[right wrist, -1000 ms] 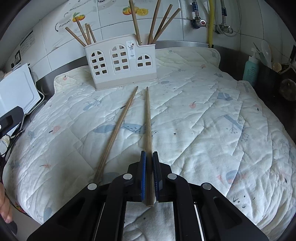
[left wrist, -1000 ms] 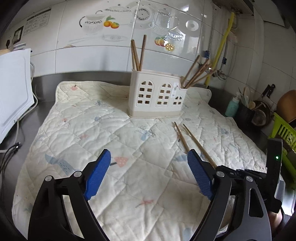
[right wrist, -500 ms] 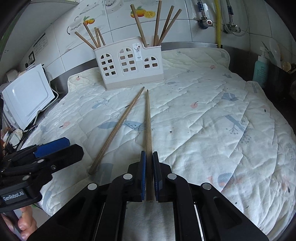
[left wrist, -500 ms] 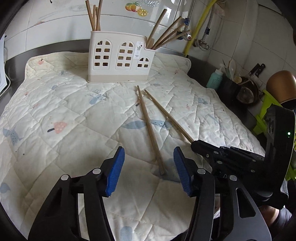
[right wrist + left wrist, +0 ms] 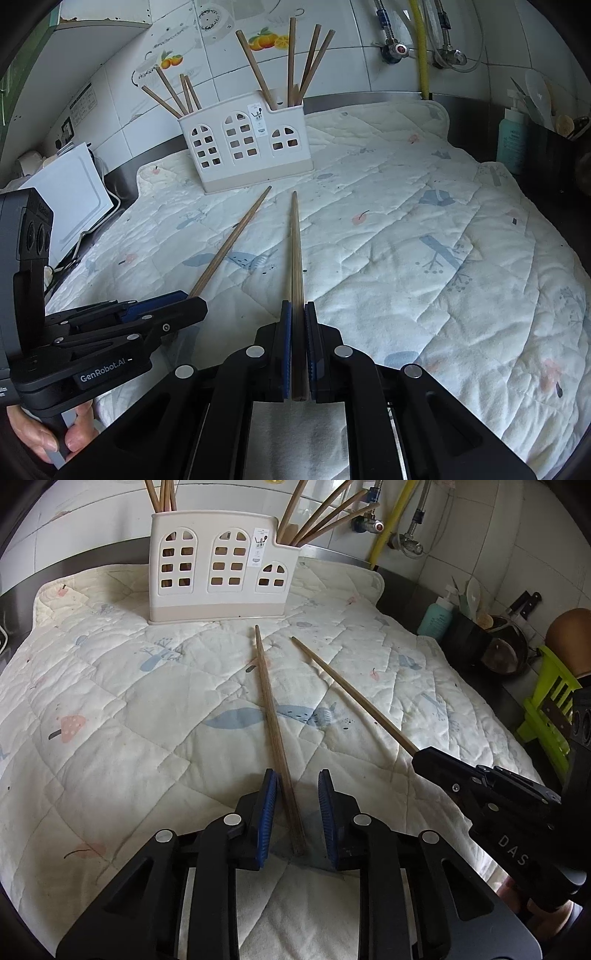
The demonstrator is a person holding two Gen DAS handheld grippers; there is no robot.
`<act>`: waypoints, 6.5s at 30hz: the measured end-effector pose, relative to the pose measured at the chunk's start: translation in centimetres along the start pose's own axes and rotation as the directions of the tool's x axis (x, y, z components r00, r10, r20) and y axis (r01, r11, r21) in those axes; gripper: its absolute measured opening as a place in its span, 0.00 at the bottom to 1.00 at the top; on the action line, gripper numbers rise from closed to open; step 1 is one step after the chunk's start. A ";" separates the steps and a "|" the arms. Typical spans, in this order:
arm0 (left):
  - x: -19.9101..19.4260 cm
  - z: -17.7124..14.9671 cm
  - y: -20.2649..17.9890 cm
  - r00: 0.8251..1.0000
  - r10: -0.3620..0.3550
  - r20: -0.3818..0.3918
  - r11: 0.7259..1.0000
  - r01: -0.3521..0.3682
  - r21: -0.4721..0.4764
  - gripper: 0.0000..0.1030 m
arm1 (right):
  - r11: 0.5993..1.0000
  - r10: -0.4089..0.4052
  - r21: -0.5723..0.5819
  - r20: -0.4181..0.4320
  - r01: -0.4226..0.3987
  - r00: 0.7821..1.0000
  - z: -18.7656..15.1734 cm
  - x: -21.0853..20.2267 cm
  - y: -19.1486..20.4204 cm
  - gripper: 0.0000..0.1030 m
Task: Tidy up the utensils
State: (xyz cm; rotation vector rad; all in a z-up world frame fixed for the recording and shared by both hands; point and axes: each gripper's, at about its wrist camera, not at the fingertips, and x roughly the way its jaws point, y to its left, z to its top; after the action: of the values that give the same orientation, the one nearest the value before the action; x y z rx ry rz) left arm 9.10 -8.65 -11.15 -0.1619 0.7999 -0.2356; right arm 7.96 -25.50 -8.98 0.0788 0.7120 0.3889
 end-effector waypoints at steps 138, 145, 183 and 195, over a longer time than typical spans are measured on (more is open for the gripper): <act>-16.9 11.0 7.7 0.863 0.323 0.389 0.943 -0.328 -0.054 0.95 | 0.983 0.023 -0.185 0.182 0.011 0.983 10.2 -6.0 7.4 0.78; -17.2 7.8 8.3 0.862 0.362 0.354 0.929 -0.365 -0.061 0.95 | 0.985 0.009 -0.171 0.184 0.023 0.983 9.7 -6.5 7.5 0.82; -17.3 5.0 8.0 0.879 0.360 0.311 0.931 -0.359 -0.062 0.95 | 0.987 -0.006 -0.158 0.141 0.029 0.990 8.6 -5.4 7.6 0.86; -17.1 4.8 7.8 0.884 0.361 0.298 0.931 -0.359 -0.063 0.95 | 0.988 -0.009 -0.153 0.138 0.030 0.990 8.6 -5.2 7.5 0.86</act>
State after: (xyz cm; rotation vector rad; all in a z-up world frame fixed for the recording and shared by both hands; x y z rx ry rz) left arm 2.25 3.72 2.15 -0.0495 0.5085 0.1444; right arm 7.52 -20.02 2.27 -0.0474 0.5445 0.4149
